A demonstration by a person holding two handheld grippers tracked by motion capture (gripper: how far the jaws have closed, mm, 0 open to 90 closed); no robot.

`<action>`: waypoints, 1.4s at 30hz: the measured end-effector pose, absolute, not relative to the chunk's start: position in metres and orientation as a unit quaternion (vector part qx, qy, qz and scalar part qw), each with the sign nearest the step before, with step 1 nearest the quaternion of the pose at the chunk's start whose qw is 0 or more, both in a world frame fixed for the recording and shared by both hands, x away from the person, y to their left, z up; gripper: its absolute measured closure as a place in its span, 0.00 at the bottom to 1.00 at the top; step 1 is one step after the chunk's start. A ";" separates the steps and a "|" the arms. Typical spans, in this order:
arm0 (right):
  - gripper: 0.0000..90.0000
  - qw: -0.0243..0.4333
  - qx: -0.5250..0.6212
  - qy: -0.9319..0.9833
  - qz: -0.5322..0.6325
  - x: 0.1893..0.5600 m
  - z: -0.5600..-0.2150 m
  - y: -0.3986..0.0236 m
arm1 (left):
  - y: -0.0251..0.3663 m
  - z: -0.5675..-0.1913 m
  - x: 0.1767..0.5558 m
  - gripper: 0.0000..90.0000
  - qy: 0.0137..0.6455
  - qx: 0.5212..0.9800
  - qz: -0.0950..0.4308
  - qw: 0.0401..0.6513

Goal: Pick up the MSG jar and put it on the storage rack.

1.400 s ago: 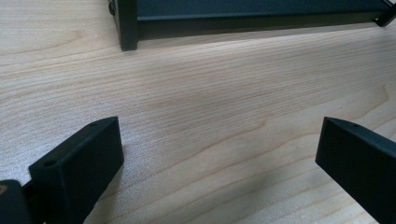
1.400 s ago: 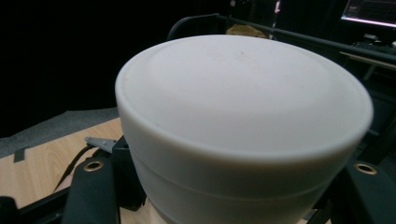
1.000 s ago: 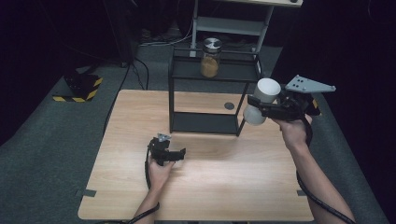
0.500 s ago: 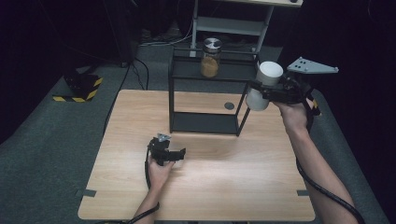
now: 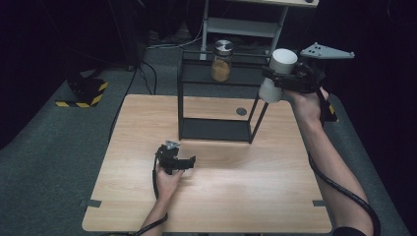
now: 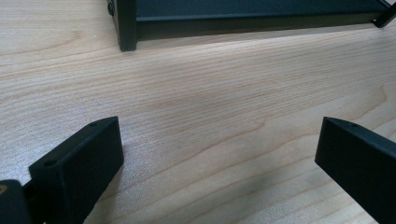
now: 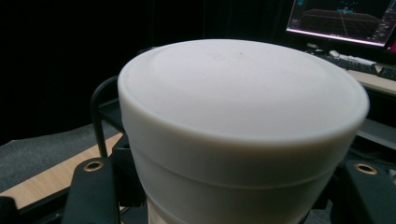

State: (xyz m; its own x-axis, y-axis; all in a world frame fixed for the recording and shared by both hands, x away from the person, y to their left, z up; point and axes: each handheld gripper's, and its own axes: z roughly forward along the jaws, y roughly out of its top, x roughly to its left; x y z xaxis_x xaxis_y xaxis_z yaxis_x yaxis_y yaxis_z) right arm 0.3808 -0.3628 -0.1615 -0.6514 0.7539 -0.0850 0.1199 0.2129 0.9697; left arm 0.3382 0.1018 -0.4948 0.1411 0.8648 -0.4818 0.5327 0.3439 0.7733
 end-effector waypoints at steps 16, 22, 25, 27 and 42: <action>0.38 0.301 0.326 0.716 0.539 0.417 -0.151 -0.328 | 0.102 -0.495 0.338 0.01 0.637 0.547 0.159 0.519; 0.38 0.304 0.340 0.712 0.534 0.434 -0.152 -0.312 | 0.103 -0.495 0.338 0.01 0.637 0.546 0.157 0.521; 0.38 0.304 0.347 0.711 0.531 0.439 -0.153 -0.308 | 0.103 -0.495 0.338 0.01 0.637 0.546 0.156 0.521; 0.38 0.305 0.353 0.711 0.526 0.443 -0.155 -0.304 | 0.104 -0.495 0.339 0.01 0.636 0.548 0.154 0.521; 0.38 0.299 0.363 0.709 0.526 0.460 -0.165 -0.299 | 0.105 -0.495 0.339 0.01 0.636 0.549 0.153 0.521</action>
